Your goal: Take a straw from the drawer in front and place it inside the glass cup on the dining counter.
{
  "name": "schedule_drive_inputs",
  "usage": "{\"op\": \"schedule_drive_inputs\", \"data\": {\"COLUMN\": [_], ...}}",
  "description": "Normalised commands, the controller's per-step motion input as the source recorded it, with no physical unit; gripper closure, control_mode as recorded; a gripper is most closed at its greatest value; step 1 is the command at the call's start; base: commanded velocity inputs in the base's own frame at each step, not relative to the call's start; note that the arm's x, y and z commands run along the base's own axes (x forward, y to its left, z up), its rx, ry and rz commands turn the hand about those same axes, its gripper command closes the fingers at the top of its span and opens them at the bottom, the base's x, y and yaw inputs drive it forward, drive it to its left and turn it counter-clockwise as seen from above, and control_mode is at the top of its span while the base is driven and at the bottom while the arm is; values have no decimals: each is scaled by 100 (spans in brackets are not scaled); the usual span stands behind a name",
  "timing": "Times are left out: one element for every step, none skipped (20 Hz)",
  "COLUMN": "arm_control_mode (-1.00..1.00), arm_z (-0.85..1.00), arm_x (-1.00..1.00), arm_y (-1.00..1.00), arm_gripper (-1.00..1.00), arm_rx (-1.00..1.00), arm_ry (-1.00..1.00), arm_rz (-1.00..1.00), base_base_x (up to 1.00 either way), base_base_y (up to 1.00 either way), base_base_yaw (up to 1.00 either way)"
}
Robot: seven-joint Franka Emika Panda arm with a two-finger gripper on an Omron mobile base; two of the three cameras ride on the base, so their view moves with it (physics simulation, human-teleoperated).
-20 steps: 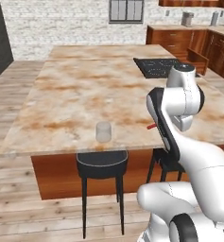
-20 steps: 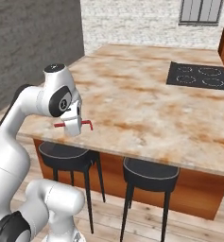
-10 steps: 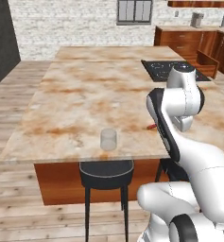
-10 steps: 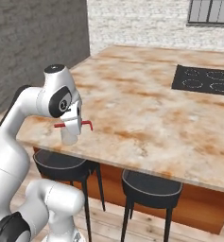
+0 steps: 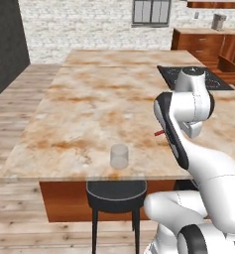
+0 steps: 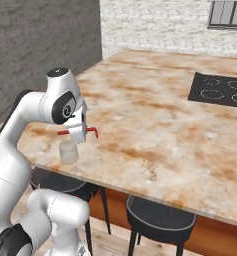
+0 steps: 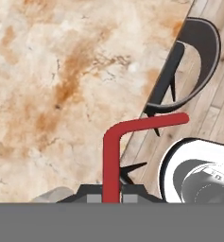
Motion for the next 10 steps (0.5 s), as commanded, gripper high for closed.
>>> {"op": "schedule_drive_inputs", "data": {"arm_control_mode": [100,100,100,100,100,100,100,100,100,100], "arm_z": [0,0,0,0,0,0,0,0,0,0], "arm_x": [0,0,0,0,0,0,0,0,0,0], "arm_y": [0,0,0,0,0,0,0,0,0,0], "arm_gripper": [100,100,100,100,100,100,100,100,100,100], "arm_rx": [0,0,0,0,0,0,0,0,0,0], "arm_ry": [0,0,0,0,0,0,0,0,0,0], "arm_rz": [0,0,0,0,0,0,0,0,0,0], "base_base_x": [46,46,43,43,40,34,16,10,1,0], "base_base_y": [0,0,0,0,0,0,0,0,0,0], "base_base_yaw": [11,11,11,10,9,7,5,5,4,3]}}
